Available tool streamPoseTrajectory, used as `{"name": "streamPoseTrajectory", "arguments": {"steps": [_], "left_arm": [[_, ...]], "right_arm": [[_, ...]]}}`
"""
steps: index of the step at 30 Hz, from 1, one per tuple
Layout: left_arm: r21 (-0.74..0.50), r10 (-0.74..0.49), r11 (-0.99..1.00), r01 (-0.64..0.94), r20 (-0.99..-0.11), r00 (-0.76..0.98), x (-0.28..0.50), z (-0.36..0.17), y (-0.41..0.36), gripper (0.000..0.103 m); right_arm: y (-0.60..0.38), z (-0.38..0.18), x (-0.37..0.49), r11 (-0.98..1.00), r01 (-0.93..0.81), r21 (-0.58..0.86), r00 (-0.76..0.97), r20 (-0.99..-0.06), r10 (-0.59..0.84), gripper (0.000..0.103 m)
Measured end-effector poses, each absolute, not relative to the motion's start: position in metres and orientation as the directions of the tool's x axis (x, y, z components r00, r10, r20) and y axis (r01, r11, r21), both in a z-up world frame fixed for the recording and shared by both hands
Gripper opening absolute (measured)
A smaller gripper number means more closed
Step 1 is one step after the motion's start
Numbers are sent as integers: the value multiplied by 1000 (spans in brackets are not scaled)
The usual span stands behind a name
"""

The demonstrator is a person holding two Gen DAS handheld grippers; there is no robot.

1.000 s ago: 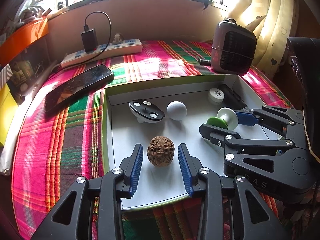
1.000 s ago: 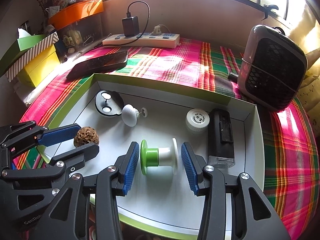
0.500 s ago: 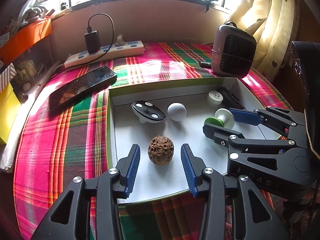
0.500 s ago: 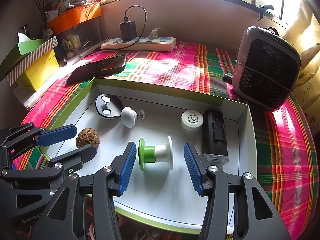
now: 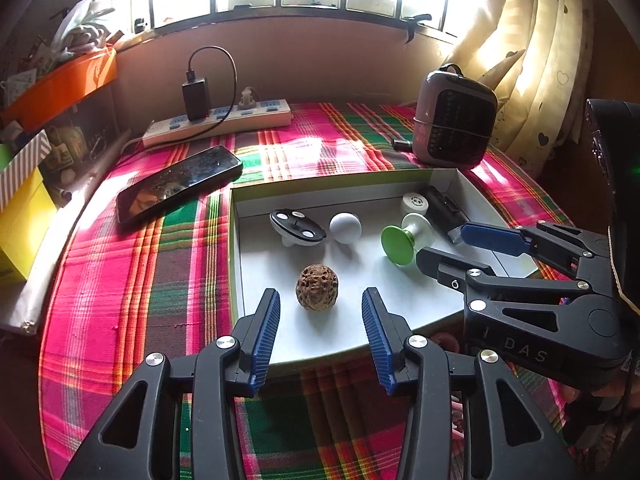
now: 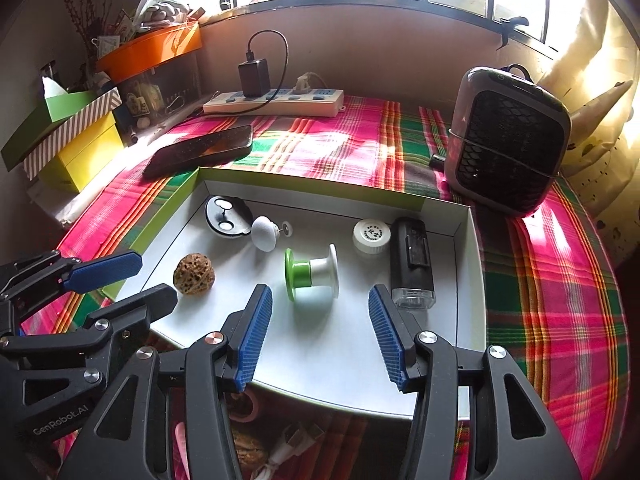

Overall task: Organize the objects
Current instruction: 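Withdraw both open tools from the box, then move left tool toward the pink clip while right tool approaches the white cable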

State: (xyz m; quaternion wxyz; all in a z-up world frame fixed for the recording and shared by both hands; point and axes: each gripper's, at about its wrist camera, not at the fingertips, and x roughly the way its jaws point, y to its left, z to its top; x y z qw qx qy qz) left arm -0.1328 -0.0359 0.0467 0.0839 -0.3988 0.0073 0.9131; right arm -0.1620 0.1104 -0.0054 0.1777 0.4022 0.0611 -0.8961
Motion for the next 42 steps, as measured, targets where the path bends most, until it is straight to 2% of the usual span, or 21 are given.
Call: {"name": "streamPoseTrajectory", "arguments": {"steps": [16, 32, 39, 42], "left_arm": [[-73, 157, -986, -150, -714, -682, -92, 54, -38, 42], [-102, 177, -983, -152, -735, -654, -58, 35, -37, 42], [-143, 223, -974, -176, -749, -624, -53, 26, -29, 42], [-166, 248, -968, -189, -756, -606, -53, 22, -23, 46]], "right_arm": [[129, 10, -117, -944, 329, 40, -657, -707, -259, 52], [145, -4, -74, -955, 298, 9, -671, -709, -216, 52], [158, -15, -67, -959, 280, 40, -655, -723, -221, 52], [161, -19, -64, -960, 276, 43, -650, -728, -219, 52]]}}
